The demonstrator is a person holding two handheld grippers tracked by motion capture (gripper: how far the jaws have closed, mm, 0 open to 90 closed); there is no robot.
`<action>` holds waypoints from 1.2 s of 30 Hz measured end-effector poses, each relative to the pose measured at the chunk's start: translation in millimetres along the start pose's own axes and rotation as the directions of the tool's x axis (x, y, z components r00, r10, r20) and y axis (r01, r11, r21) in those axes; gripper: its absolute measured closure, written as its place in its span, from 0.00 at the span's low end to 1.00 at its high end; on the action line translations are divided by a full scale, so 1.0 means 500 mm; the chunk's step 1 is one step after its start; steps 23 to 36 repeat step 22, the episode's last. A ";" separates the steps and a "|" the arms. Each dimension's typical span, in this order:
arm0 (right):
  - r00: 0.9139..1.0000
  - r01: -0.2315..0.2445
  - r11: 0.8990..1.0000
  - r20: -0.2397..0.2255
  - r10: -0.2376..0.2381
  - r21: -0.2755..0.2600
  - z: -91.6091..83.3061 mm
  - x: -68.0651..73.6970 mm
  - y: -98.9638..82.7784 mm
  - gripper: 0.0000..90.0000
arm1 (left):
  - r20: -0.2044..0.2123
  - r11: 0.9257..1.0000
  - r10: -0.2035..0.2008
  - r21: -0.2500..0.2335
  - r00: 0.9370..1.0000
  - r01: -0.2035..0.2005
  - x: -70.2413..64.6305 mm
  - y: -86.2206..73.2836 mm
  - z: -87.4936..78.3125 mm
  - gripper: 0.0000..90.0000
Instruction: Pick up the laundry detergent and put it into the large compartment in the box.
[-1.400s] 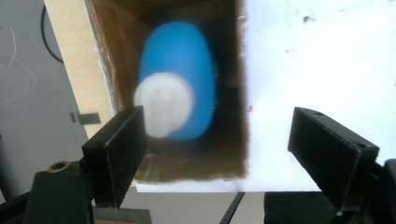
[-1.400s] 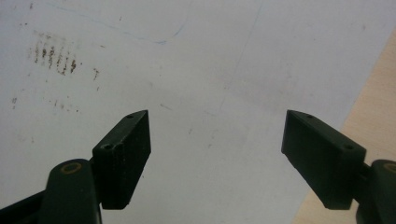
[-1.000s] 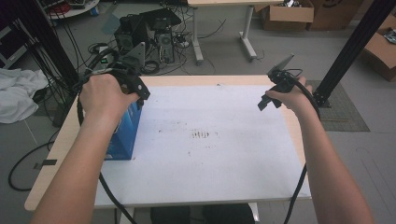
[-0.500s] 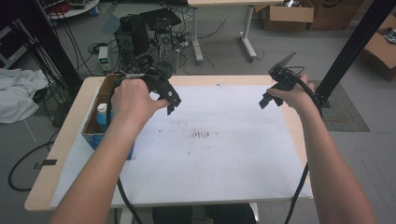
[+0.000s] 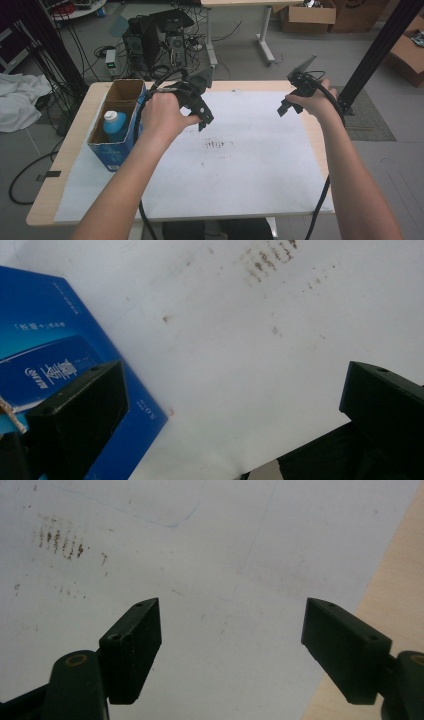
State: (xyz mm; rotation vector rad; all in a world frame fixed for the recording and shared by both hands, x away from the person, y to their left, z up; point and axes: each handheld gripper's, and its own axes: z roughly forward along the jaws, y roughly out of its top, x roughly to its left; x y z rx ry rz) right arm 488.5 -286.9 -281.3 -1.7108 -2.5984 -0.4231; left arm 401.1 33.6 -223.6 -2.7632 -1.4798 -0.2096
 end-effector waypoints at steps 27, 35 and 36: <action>1.000 -0.002 1.000 -0.002 0.002 0.006 0.006 0.000 -0.002 0.27 | 0.007 1.000 0.008 -0.004 1.000 -0.008 -0.007 0.005 0.004 0.00; 1.000 -0.002 1.000 -0.002 0.002 0.006 0.006 0.000 -0.002 0.27 | 0.007 1.000 0.008 -0.004 1.000 -0.008 -0.007 0.005 0.004 0.00; 1.000 -0.002 1.000 -0.002 0.002 0.006 0.006 0.000 -0.002 0.27 | 0.007 1.000 0.008 -0.004 1.000 -0.008 -0.007 0.005 0.004 0.00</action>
